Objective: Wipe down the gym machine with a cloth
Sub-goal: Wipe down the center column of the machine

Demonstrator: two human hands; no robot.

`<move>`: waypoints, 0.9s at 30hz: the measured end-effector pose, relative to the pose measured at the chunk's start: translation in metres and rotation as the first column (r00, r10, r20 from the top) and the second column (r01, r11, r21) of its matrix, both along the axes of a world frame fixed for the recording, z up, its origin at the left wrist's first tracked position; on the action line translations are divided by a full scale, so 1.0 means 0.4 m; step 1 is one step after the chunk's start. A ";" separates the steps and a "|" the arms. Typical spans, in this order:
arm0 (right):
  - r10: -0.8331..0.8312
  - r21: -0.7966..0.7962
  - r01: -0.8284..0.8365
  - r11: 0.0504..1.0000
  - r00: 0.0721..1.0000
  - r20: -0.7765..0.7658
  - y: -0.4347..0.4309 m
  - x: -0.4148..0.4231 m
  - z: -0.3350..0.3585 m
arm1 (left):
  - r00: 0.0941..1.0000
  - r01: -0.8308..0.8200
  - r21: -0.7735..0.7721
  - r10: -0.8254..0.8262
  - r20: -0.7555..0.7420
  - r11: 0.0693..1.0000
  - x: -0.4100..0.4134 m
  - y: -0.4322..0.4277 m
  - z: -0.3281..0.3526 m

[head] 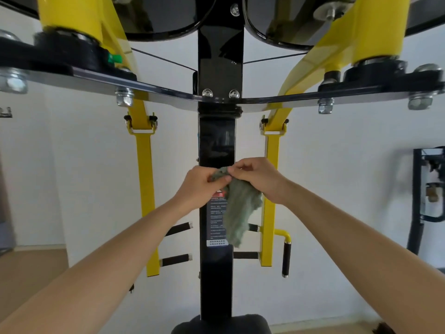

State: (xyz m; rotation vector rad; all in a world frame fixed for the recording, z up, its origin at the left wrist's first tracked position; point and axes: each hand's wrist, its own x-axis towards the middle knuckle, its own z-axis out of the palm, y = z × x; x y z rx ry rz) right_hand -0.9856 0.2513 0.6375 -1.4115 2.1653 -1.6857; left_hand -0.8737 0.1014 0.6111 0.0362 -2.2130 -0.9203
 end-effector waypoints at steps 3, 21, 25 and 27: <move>0.149 0.094 -0.152 0.984 0.988 0.037 0.023 -0.041 0.014 | 1.000 -0.012 0.097 0.011 0.017 0.995 0.007 -0.025 0.027; -0.166 -0.276 0.165 0.947 0.986 0.022 -0.025 -0.188 0.084 | 0.988 -0.072 0.503 0.132 -0.085 0.861 -0.036 -0.185 0.131; -0.247 -0.408 0.271 0.872 0.963 0.112 -0.081 -0.176 0.114 | 0.915 -0.155 0.559 0.331 -0.229 0.815 -0.082 -0.163 0.165; -0.270 -0.443 0.314 0.840 0.949 0.161 -0.107 -0.167 0.133 | 0.870 -0.148 0.583 0.386 -0.307 0.799 -0.099 -0.160 0.176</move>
